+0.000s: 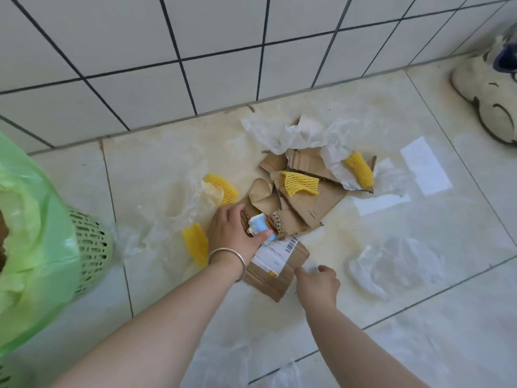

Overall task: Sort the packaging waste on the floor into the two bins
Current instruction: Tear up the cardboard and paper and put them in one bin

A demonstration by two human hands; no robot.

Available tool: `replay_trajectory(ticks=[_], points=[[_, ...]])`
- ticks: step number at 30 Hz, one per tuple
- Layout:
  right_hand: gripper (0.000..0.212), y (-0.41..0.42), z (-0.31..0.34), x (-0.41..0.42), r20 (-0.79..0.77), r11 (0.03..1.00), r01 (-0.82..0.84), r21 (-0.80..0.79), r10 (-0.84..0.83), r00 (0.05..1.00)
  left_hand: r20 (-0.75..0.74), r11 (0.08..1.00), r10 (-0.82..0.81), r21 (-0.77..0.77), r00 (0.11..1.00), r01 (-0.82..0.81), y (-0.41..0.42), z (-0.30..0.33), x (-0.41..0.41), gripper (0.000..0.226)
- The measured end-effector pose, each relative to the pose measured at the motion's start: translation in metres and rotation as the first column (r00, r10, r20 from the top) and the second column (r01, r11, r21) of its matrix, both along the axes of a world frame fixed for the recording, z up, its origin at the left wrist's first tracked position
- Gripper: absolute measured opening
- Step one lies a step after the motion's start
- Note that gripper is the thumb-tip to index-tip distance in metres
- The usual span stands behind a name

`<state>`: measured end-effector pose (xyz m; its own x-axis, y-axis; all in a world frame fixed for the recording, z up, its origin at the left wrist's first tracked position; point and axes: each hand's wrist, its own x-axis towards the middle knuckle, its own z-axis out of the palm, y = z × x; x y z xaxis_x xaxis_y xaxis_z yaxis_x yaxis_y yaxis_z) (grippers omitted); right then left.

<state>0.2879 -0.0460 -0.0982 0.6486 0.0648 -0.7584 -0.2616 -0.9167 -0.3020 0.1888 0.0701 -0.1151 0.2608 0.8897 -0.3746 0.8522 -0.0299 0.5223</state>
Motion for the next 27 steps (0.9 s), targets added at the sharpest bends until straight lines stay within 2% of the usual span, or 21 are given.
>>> replay_trajectory(ticks=[3,5,6,9,11,14,16,18,19,22,24,27], points=[[0.052,0.009,-0.008,-0.002,-0.061,0.994,0.108,0.028,-0.106,0.993,-0.147,0.992,-0.117,0.029,0.982,0.123,0.008,-0.008,0.009,0.094],[0.037,0.016,-0.014,-0.004,-0.093,0.985,0.161,0.055,-0.155,0.984,-0.248,0.983,-0.153,0.062,0.957,0.173,0.011,-0.010,0.011,0.097],[0.037,0.019,-0.017,-0.005,-0.104,0.981,0.184,0.068,-0.176,0.979,-0.290,0.980,-0.156,0.077,0.944,0.186,0.011,-0.011,0.012,0.095],[0.054,0.019,-0.024,-0.004,-0.110,0.971,0.217,0.101,-0.205,0.972,-0.364,0.983,-0.130,0.074,0.922,0.168,0.010,-0.010,0.014,0.088],[0.057,0.017,-0.025,-0.004,-0.123,0.964,0.239,0.114,-0.225,0.967,-0.374,0.990,-0.113,0.037,0.920,0.137,0.009,-0.010,0.014,0.084],[0.048,0.011,-0.028,-0.004,-0.169,0.941,0.305,0.148,-0.280,0.945,-0.306,0.988,-0.144,-0.092,0.941,0.122,0.008,-0.007,0.012,0.076],[0.038,0.007,-0.028,-0.003,-0.194,0.928,0.343,0.146,-0.313,0.930,-0.203,0.977,-0.126,-0.197,0.971,0.086,0.007,-0.004,0.009,0.059],[0.026,0.000,-0.026,0.003,-0.224,0.920,0.364,0.147,-0.327,0.918,-0.060,0.957,-0.019,-0.289,0.998,0.001,0.006,-0.001,0.004,0.030],[0.021,-0.003,-0.023,0.007,-0.237,0.916,0.369,0.158,-0.327,0.915,-0.003,0.940,0.049,-0.337,0.999,-0.047,0.006,0.001,0.001,0.024],[0.016,-0.013,-0.014,0.024,-0.261,0.891,0.396,0.223,-0.337,0.905,0.078,0.908,0.190,-0.392,0.979,-0.145,0.008,0.005,-0.012,0.037],[0.013,-0.017,-0.010,0.033,-0.332,0.865,0.417,0.278,-0.321,0.887,0.111,0.888,0.256,-0.420,0.960,-0.189,0.008,0.008,-0.021,0.042],[0.028,-0.021,-0.007,0.031,-0.514,0.838,0.400,0.372,-0.172,0.840,0.159,0.873,0.267,-0.458,0.950,-0.168,0.001,0.015,-0.029,0.027]])
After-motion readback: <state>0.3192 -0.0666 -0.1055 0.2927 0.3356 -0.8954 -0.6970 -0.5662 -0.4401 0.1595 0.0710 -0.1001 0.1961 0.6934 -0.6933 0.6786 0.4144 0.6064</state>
